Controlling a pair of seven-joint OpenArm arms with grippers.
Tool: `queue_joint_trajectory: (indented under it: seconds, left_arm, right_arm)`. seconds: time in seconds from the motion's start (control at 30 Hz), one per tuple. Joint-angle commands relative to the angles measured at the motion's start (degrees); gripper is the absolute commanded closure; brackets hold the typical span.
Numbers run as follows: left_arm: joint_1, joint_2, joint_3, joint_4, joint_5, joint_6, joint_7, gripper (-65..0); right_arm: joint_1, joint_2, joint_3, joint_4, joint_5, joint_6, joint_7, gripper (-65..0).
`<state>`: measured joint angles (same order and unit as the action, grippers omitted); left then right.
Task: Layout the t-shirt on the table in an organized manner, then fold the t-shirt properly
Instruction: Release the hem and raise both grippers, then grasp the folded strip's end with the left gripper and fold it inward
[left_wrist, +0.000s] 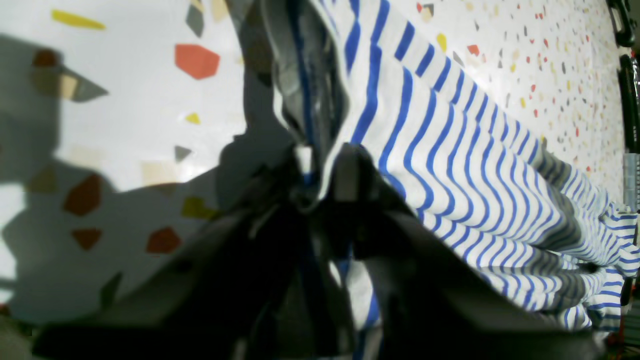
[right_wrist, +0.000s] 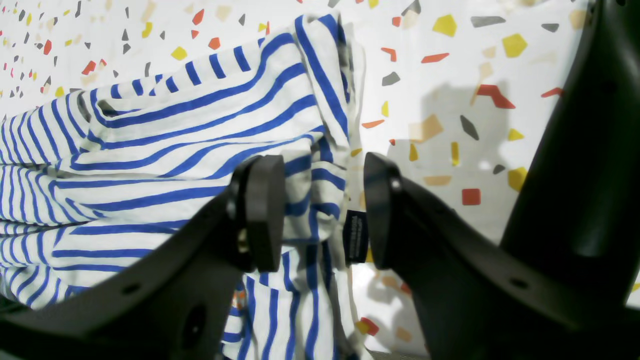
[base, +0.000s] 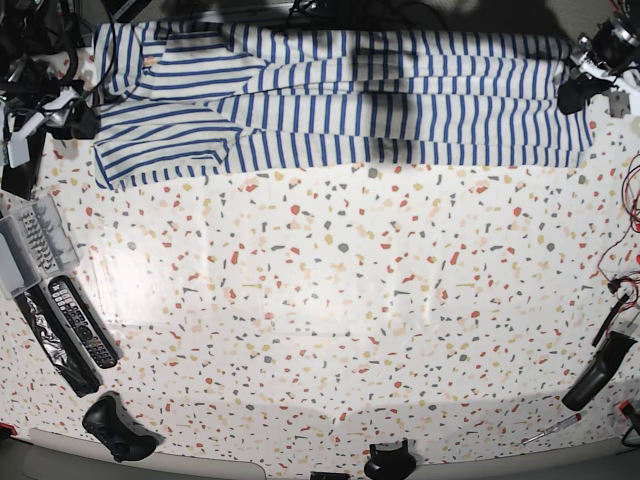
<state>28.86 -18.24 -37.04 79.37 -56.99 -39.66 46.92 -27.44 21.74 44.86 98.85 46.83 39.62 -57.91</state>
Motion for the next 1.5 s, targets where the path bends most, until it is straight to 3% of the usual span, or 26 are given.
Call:
queue_joint_trajectory:
  seconds: [0.0,0.13,0.27,0.33,0.5,0.67,0.87,0.93,1.1,1.37,1.47]
  left_arm:
    - [0.3,-0.7,-0.1,0.5,-0.3,-0.3,-0.3,0.0]
    - [0.3,-0.7,-0.1,0.5,-0.3,-0.3,-1.4,0.0]
    - [-0.1,-1.7,-0.1,0.5,0.0,-0.3,-8.1,0.0]
    - [-1.8,-2.2,-0.1,0.5,3.1,-0.3,-8.1,0.0]
    - [-8.0,-2.3,-0.1,0.5,13.5,3.3,-10.1,0.0]
    - [-11.5,-4.0,-0.1,0.5,21.2,10.7,-14.0,0.0]
    - [-11.8,-6.8,-0.1,1.8,22.4,11.9,-12.7,0.0]
    - [-11.7,-6.4,-0.2,4.5,20.9,11.8,-8.7,0.0]
    - [-8.8,-5.1,-0.2,16.6,8.6,11.5,0.1,0.0]
    - [-1.4,4.7,1.8,33.6,-0.8,9.6,7.8,0.0]
    - [-0.3,5.9,6.1,34.4,-1.8,9.4,8.0,0.0]
  right_arm:
    - [0.1,1.1,0.6,1.0,1.8,0.4,1.3,-25.2]
    - [0.2,1.1,0.6,1.0,1.9,0.4,2.0,-25.2]
    - [0.2,1.1,0.6,1.0,1.9,0.4,4.3,-25.2]
    - [0.8,1.1,0.6,1.0,1.8,0.4,4.2,-25.2]
    - [2.9,1.1,0.6,1.1,1.8,0.4,3.9,-25.2]
    - [5.1,1.1,0.6,1.0,1.8,0.4,3.4,-25.2]
    - [7.1,1.1,0.6,1.0,1.8,0.4,3.5,-25.2]
    - [7.5,1.1,0.6,1.0,1.8,0.4,3.5,-25.2]
    - [7.7,1.0,0.6,1.0,1.8,0.4,3.4,-25.2]
    - [7.7,0.9,0.6,1.0,1.8,0.4,3.4,-25.2]
    - [7.7,0.9,0.6,1.0,1.8,0.4,3.4,-25.2]
